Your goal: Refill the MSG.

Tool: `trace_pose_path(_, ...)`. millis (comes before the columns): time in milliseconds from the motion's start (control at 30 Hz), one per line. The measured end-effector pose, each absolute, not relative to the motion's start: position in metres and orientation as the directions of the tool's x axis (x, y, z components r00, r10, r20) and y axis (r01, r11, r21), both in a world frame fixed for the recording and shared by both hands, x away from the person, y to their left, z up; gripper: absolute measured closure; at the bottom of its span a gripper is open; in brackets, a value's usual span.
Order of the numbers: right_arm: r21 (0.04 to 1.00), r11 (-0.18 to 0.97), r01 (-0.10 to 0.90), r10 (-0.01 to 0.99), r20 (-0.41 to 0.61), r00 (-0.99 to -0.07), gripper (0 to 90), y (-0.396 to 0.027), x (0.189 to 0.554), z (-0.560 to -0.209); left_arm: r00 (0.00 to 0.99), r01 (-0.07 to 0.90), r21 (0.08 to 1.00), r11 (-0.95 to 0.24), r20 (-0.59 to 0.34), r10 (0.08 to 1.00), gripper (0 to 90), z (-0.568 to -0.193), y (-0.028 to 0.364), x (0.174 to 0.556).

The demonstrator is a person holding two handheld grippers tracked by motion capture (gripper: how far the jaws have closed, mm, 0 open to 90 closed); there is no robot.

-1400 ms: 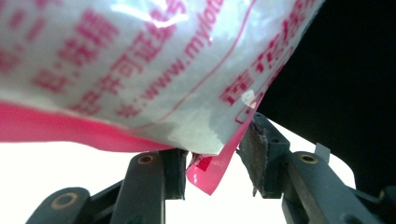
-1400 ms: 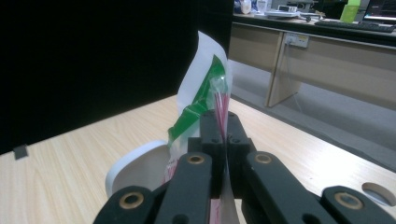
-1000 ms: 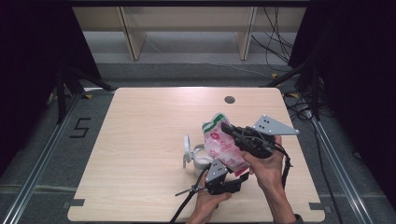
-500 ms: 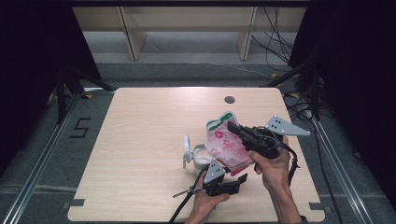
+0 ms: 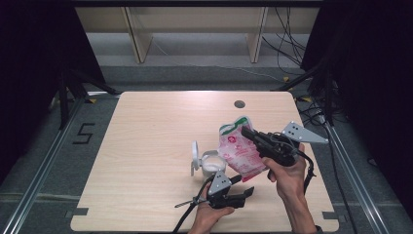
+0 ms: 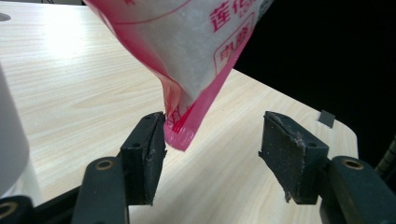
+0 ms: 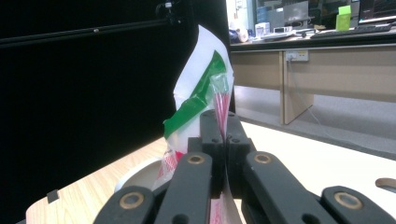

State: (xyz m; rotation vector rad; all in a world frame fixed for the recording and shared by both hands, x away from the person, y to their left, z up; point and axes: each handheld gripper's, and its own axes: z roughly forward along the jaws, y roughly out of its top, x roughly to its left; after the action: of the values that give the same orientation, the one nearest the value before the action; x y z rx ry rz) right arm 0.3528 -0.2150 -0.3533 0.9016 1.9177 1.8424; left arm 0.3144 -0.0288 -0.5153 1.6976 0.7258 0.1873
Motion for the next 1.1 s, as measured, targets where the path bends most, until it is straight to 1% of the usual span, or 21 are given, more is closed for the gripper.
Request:
trace_pose_path(67,0.977,-0.030,0.209,0.641,0.179,-0.746,90.0,-0.217,0.353,-0.354,0.794,0.366,0.926,-0.091,-0.260,0.550,38.6,-0.515,-0.028,0.310)
trace_pose_path(100,0.974,-0.045,0.223,0.646,0.198,-0.737,90.0,-0.218,0.352,-0.354,0.799,0.367,0.928,-0.068,-0.277,0.534,38.3,-0.516,-0.029,0.307)
trace_pose_path(167,0.977,-0.038,0.212,0.650,0.185,-0.737,90.0,-0.221,0.353,-0.356,0.808,0.361,0.930,-0.067,-0.276,0.520,38.3,-0.515,-0.028,0.304)
trace_pose_path(200,0.978,-0.030,0.206,0.654,0.175,-0.736,90.0,-0.222,0.353,-0.357,0.806,0.359,0.930,-0.081,-0.265,0.529,38.2,-0.514,-0.027,0.303)
trace_pose_path(233,0.975,-0.039,0.219,0.651,0.191,-0.734,90.0,-0.223,0.352,-0.358,0.813,0.358,0.931,-0.069,-0.275,0.513,38.2,-0.514,-0.027,0.302)
trace_pose_path(267,0.978,-0.033,0.208,0.660,0.178,-0.730,90.0,-0.224,0.353,-0.359,0.810,0.358,0.931,-0.073,-0.271,0.519,38.0,-0.512,-0.026,0.300)
trace_pose_path(300,0.973,-0.040,0.229,0.656,0.198,-0.728,90.0,-0.224,0.352,-0.360,0.813,0.354,0.932,-0.079,-0.265,0.518,38.0,-0.511,-0.024,0.299)
trace_pose_path(367,0.974,-0.030,0.225,0.667,0.187,-0.721,90.0,-0.227,0.353,-0.363,0.820,0.339,0.938,-0.069,-0.259,0.510,37.8,-0.510,-0.023,0.297)
trace_pose_path(400,0.971,-0.035,0.235,0.671,0.197,-0.715,90.0,-0.227,0.352,-0.364,0.821,0.336,0.938,-0.087,-0.246,0.515,37.5,-0.508,-0.020,0.296)
trace_pose_path(433,0.975,-0.033,0.220,0.670,0.185,-0.719,90.0,-0.229,0.353,-0.365,0.815,0.344,0.937,-0.062,-0.265,0.515,37.3,-0.508,-0.021,0.295)
trace_pose_path(467,0.969,-0.035,0.244,0.677,0.203,-0.707,90.0,-0.230,0.352,-0.367,0.820,0.335,0.939,-0.083,-0.247,0.516,37.1,-0.508,-0.018,0.295)
trace_pose_path(533,0.967,-0.040,0.253,0.679,0.212,-0.703,90.0,-0.234,0.353,-0.370,0.821,0.332,0.938,-0.103,-0.233,0.522,36.8,-0.507,-0.015,0.293)
trace_pose_path(567,0.969,-0.035,0.244,0.683,0.201,-0.702,90.0,-0.236,0.354,-0.373,0.820,0.337,0.937,-0.093,-0.243,0.518,36.3,-0.508,-0.014,0.293)
trace_pose_path(667,0.963,-0.034,0.269,0.690,0.217,-0.690,90.0,-0.242,0.356,-0.378,0.827,0.340,0.934,-0.106,-0.244,0.506,34.8,-0.509,-0.009,0.289)
trace_pose_path(733,0.959,-0.049,0.278,0.698,0.232,-0.678,90.0,-0.245,0.355,-0.382,0.831,0.323,0.938,-0.128,-0.216,0.513,34.6,-0.509,-0.004,0.285)
trace_pose_path(800,0.961,-0.036,0.273,0.711,0.217,-0.669,90.0,-0.250,0.356,-0.386,0.826,0.320,0.937,-0.139,-0.204,0.525,34.2,-0.509,0.005,0.282)
trace_pose_path(867,0.960,-0.043,0.277,0.714,0.224,-0.664,90.0,-0.255,0.356,-0.390,0.821,0.317,0.940,-0.125,-0.206,0.533,33.8,-0.508,0.012,0.279)
trace_pose_path(900,0.953,-0.049,0.298,0.720,0.240,-0.651,90.0,-0.257,0.355,-0.392,0.812,0.317,0.941,-0.117,-0.205,0.547,33.7,-0.508,0.017,0.277)
trace_pose_path(933,0.956,-0.037,0.293,0.729,0.226,-0.646,90.0,-0.260,0.355,-0.394,0.808,0.311,0.943,-0.119,-0.196,0.555,33.6,-0.508,0.021,0.276)
trace_pose_path(1033,0.950,-0.060,0.306,0.730,0.251,-0.636,90.0,-0.267,0.354,-0.398,0.785,0.317,0.940,-0.129,-0.183,0.592,33.4,-0.507,0.040,0.273)
trace_pose_path(1100,0.951,-0.060,0.304,0.738,0.247,-0.627,90.0,-0.272,0.353,-0.397,0.773,0.315,0.942,-0.115,-0.184,0.608,33.4,-0.505,0.050,0.273)
